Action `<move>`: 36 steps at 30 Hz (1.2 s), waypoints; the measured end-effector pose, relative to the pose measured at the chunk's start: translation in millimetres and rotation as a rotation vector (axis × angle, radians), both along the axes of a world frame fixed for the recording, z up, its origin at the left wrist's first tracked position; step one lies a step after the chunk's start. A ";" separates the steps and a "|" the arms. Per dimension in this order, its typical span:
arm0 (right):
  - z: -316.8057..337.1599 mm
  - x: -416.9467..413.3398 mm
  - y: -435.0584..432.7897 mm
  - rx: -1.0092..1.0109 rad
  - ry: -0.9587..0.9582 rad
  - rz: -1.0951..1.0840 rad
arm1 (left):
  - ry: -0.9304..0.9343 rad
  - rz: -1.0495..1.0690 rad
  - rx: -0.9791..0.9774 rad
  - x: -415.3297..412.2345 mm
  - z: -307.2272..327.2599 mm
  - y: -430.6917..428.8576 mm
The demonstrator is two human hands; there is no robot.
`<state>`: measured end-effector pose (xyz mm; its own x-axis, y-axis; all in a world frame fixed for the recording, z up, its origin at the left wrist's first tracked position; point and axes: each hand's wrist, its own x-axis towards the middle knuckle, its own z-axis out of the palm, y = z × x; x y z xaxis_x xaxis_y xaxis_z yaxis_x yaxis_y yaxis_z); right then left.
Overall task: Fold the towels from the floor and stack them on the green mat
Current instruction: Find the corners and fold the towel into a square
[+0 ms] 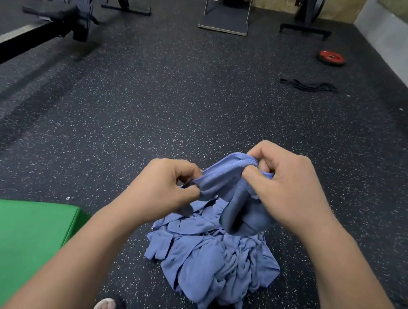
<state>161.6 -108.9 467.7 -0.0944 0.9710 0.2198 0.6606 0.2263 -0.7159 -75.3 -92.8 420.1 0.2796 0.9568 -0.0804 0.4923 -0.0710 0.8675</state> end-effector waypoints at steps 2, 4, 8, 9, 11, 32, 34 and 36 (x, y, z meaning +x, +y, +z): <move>0.3 2.2 1.4 0.037 0.015 -0.033 | 0.174 -0.039 0.043 -0.2 0.4 -1.8; 1.3 6.9 3.3 0.070 0.030 -0.075 | 0.264 -0.029 0.081 -2.4 0.7 -1.3; -1.0 16.8 7.3 0.095 0.023 -0.145 | 0.299 0.082 0.143 -14.6 0.1 4.0; -1.7 18.6 8.0 0.095 0.026 -0.163 | 0.296 0.105 0.162 -18.3 0.9 5.9; -3.2 22.1 9.4 0.099 0.025 -0.197 | 0.240 0.127 0.146 -25.8 2.8 8.7; -16.2 42.7 21.8 0.036 0.001 -0.444 | -0.094 0.241 0.243 -64.1 3.1 18.6; -16.5 44.3 21.5 0.028 0.001 -0.470 | -0.078 0.191 0.214 -65.7 1.3 19.5; -17.4 45.1 21.6 0.014 0.000 -0.489 | -0.055 0.145 0.220 -65.6 0.1 18.6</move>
<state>206.7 -87.3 450.3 0.3717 0.8987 0.2330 0.6919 -0.1008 -0.7149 -140.8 -74.2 420.2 0.1363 0.9800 0.1452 0.4639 -0.1926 0.8647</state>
